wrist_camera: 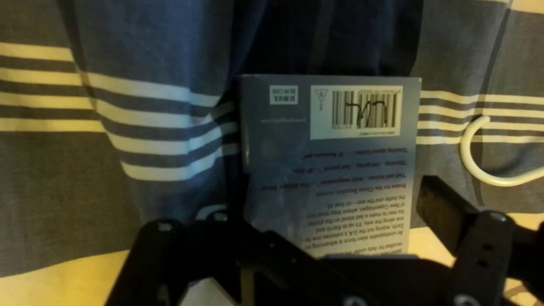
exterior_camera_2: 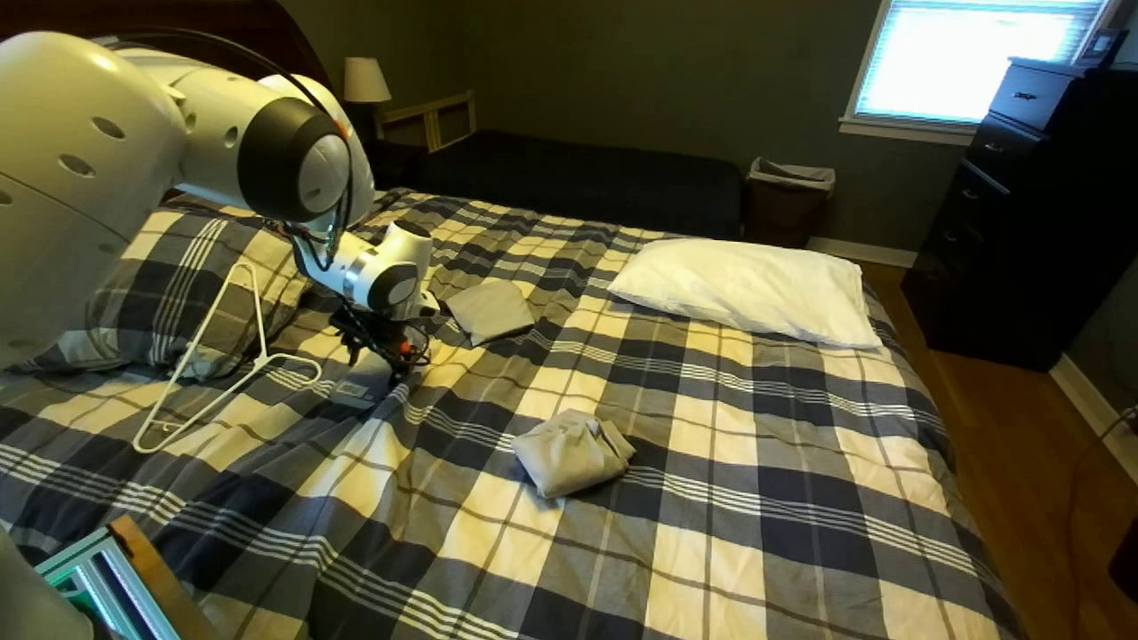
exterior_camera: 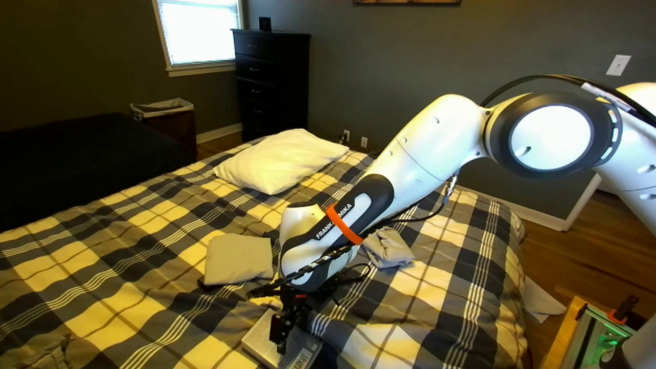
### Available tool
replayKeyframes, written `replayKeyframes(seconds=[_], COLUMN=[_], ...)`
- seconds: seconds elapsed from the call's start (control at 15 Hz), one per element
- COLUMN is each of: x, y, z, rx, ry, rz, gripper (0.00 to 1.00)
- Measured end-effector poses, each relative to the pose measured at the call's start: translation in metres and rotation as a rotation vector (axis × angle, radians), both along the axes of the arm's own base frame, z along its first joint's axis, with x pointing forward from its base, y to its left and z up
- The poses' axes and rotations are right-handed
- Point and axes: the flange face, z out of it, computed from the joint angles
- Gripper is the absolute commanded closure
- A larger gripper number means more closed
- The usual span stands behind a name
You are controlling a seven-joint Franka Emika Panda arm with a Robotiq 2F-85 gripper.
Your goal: Put the book on the grey cloth on the right
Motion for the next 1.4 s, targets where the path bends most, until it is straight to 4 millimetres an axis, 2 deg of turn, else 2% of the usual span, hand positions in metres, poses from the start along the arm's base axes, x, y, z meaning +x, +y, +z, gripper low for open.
replayKeyframes(seconds=[0.67,0.93,1.27,1.4], x=[0.004,0.007,0.016,0.019], y=[0.001,0.004,0.005,0.008], z=[-0.001,-0.014,-0.044,-0.047], rx=[-0.004,-0.004,0.007,0.027], ry=[-0.011,0.014,0.065,0.079], rz=[0.000,0.005,0.036,0.077], gripper=[0.00,0.00,0.00,0.00])
